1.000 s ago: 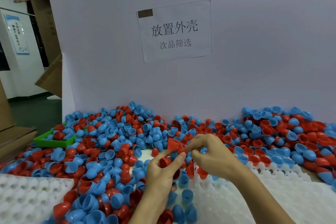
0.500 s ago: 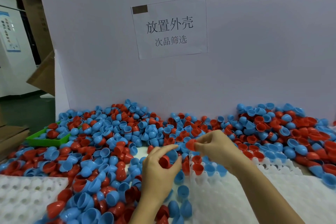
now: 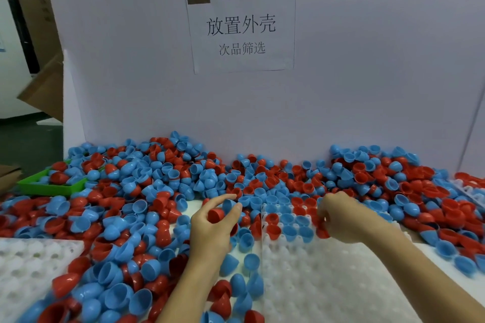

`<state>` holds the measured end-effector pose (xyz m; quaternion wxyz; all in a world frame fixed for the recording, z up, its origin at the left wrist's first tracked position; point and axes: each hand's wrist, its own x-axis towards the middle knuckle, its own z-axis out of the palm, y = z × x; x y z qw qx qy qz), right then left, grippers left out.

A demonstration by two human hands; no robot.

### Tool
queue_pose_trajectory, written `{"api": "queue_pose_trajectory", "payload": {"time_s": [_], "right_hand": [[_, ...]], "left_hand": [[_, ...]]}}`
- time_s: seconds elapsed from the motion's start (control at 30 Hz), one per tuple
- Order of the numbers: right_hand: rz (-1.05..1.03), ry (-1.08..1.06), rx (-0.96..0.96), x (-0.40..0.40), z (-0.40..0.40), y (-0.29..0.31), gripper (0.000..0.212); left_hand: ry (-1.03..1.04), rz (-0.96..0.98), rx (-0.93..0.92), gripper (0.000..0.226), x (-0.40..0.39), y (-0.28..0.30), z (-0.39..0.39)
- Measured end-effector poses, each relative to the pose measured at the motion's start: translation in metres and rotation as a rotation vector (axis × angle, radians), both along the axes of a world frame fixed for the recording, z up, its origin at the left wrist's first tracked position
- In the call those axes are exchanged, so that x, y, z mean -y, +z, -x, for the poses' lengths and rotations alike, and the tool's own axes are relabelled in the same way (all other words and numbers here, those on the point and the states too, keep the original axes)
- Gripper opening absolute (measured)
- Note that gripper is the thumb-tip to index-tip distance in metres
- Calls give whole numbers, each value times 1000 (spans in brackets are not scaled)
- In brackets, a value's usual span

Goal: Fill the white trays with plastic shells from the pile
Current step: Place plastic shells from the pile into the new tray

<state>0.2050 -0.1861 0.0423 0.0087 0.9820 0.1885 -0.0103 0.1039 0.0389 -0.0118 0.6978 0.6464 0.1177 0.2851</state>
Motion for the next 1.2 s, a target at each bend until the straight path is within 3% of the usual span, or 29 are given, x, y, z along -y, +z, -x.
{"api": "queue_pose_trajectory", "payload": {"time_s": [0.13,0.23,0.37,0.47,0.63,0.8,0.93,1.2], "right_hand": [[119,26,89,-11,5,-15,31],[116,28,25,-11,2,-10,34],[90,21,-42,-8,1,-1,30],[54,29,-69,-6,-1,5,15],[-238,154,-9,-23,10,20,26],[-704,361,-145,-74,47,17,23],[-854,396,-228,-86,48,12,9],[-1010,429,-461,-62,37,15,15]], "left_hand": [[-40,119,-11,10,1,-1,-1],[-103,265,-29,8,3,3,0],[-135,467,-55,6,5,9,2],[-178,548,-77,21,6,13,5],[-205,512,-111,26,7,14,7],[-299,350,-135,42,13,15,9],[-403,393,-130,44,9,11,8],[-596,534,-96,32,13,9,10]]}}
